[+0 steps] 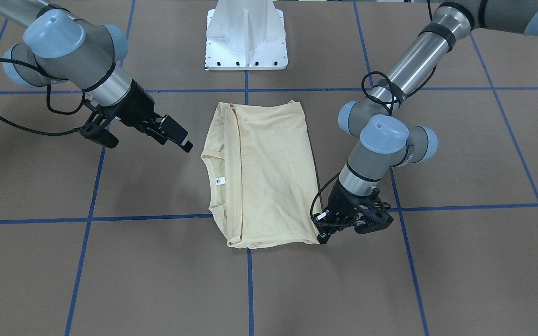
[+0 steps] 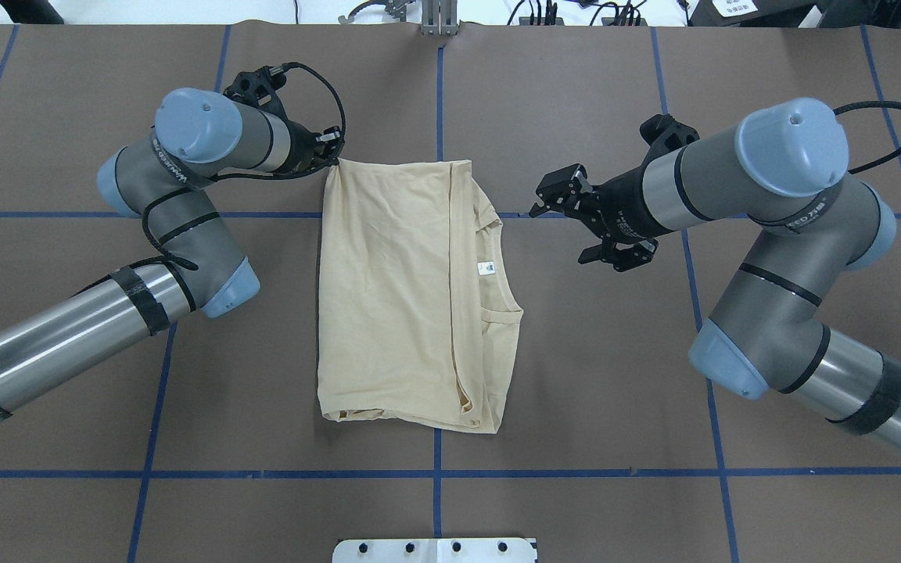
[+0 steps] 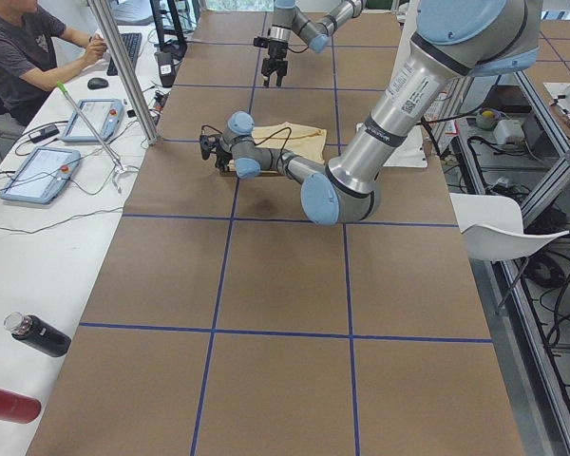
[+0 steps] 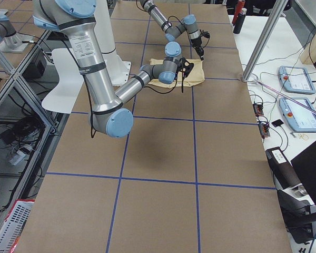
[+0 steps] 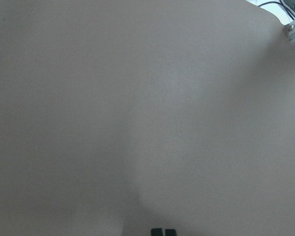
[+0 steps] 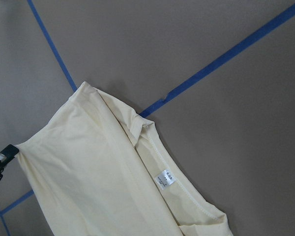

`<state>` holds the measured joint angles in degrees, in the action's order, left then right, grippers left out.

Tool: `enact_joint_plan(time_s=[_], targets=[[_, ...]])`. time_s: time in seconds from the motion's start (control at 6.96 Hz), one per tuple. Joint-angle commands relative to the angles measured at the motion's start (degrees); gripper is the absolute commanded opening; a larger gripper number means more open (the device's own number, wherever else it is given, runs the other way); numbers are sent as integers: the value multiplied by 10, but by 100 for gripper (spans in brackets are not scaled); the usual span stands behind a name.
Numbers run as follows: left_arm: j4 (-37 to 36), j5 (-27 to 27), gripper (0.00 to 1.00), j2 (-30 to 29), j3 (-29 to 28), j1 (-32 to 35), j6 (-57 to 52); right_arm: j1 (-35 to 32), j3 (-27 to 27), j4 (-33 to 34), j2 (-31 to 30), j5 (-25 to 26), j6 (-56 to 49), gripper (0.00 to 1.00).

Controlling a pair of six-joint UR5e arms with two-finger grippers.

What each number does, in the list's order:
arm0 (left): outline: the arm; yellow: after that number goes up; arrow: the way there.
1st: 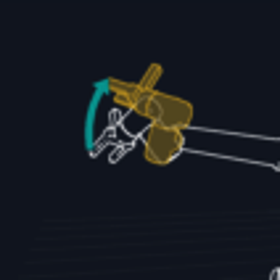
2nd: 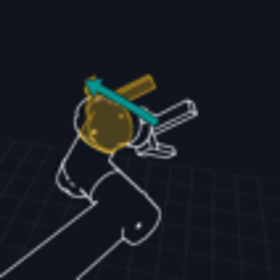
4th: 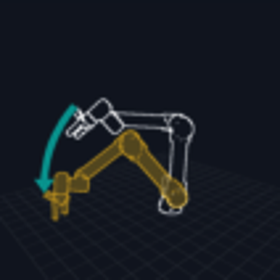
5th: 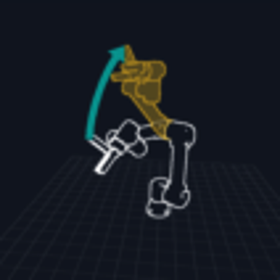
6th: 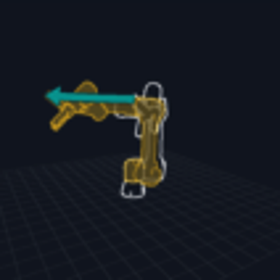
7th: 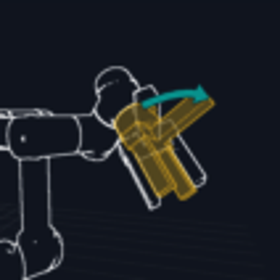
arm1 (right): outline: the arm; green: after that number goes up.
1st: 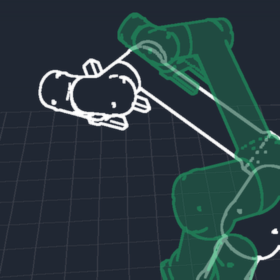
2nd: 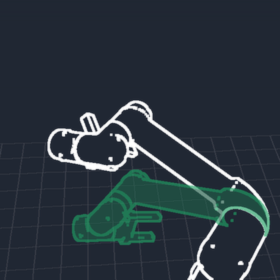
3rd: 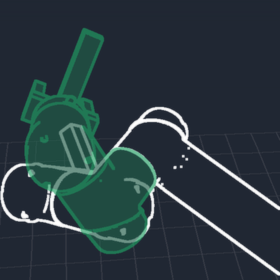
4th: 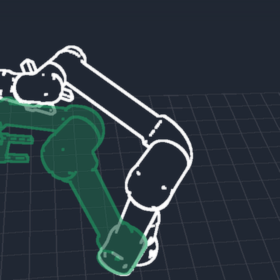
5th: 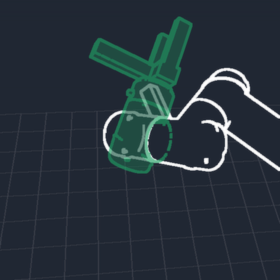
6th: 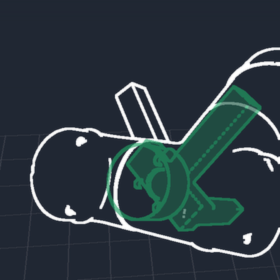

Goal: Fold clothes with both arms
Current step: 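Release the shirt corner and raise the left gripper away from the shirt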

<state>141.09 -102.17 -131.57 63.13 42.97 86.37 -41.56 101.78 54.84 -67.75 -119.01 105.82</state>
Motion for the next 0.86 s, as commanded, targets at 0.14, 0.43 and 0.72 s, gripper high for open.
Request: enact_joint_plan(time_s=[0.14,0.43,0.72], targets=[[2,14,0,-23,-20,0,-1,0,2,0,0,0,0,100],[7,15,42,-20,-21,1,-2,2,1,-3,0,24,1,100],[6,35,100,-5,-19,11,-30,16,-3,-4,2,37,1,100]])
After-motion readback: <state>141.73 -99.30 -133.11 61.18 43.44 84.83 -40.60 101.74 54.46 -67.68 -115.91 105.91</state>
